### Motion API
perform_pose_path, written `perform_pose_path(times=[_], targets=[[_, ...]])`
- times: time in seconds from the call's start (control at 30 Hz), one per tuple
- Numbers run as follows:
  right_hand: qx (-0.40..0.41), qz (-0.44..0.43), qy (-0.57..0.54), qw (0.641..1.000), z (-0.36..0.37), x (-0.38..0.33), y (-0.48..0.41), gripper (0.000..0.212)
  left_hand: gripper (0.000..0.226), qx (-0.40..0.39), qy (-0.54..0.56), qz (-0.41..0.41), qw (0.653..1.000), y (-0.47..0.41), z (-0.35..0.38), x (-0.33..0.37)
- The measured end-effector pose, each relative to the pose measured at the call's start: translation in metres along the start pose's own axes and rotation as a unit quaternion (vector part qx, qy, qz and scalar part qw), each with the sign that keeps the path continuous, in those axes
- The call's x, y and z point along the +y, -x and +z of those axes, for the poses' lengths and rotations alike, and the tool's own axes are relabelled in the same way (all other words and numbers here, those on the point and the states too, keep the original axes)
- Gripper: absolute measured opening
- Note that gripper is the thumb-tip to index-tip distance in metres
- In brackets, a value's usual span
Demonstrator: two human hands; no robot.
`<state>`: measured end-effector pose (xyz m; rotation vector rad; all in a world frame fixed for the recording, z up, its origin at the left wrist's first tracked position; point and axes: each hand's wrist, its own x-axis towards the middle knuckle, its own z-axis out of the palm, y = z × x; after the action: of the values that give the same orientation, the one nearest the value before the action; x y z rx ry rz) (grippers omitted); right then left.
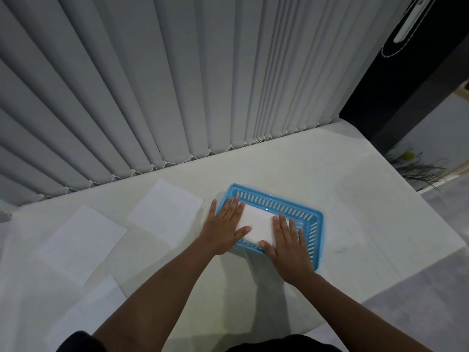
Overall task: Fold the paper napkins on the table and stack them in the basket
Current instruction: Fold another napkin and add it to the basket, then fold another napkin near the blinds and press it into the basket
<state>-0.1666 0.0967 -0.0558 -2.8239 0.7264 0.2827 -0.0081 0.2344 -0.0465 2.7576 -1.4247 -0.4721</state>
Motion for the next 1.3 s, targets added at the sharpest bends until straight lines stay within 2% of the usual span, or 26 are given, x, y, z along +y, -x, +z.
perform_pose_path(times=[0.13, 0.47, 0.57, 0.7, 0.8, 0.9, 1.0, 1.1, 1.3], targets=[[-0.004, -0.002, -0.021, 1.000, -0.003, -0.001, 0.002, 0.095, 0.096, -0.003, 0.021, 0.005, 1.000, 0.001, -0.001, -0.002], [-0.009, -0.001, -0.013, 1.000, -0.003, 0.003, 0.003, 0.090, 0.093, 0.026, 0.009, -0.002, 1.000, 0.009, 0.001, -0.008], [-0.002, 0.011, 0.013, 1.000, -0.006, 0.000, 0.004, 0.089, 0.088, 0.038, 0.017, -0.019, 0.999, 0.013, 0.003, -0.014], [0.056, 0.005, 0.002, 0.998, -0.026, -0.011, -0.003, 0.092, 0.070, 0.072, 0.053, -0.049, 0.995, 0.023, 0.003, -0.028], [0.062, -0.020, -0.006, 0.998, -0.039, -0.028, -0.020, 0.090, 0.066, 0.087, 0.070, -0.102, 0.989, 0.034, 0.002, -0.045], [0.054, -0.065, -0.013, 0.996, -0.046, -0.053, -0.042, 0.087, 0.074, 0.092, 0.093, -0.167, 0.977, 0.050, 0.000, -0.064], [0.030, -0.127, -0.011, 0.991, -0.050, -0.085, -0.064, 0.073, 0.061, 0.088, 0.104, -0.235, 0.962, 0.065, 0.001, -0.085], [0.005, -0.182, 0.005, 0.983, -0.050, -0.122, -0.086, 0.061, 0.060, 0.055, 0.109, -0.293, 0.948, 0.078, -0.001, -0.105], [-0.026, -0.269, 0.053, 0.961, -0.037, -0.195, -0.129, 0.057, 0.060, 0.033, 0.119, -0.333, 0.935, 0.090, -0.004, -0.148]])
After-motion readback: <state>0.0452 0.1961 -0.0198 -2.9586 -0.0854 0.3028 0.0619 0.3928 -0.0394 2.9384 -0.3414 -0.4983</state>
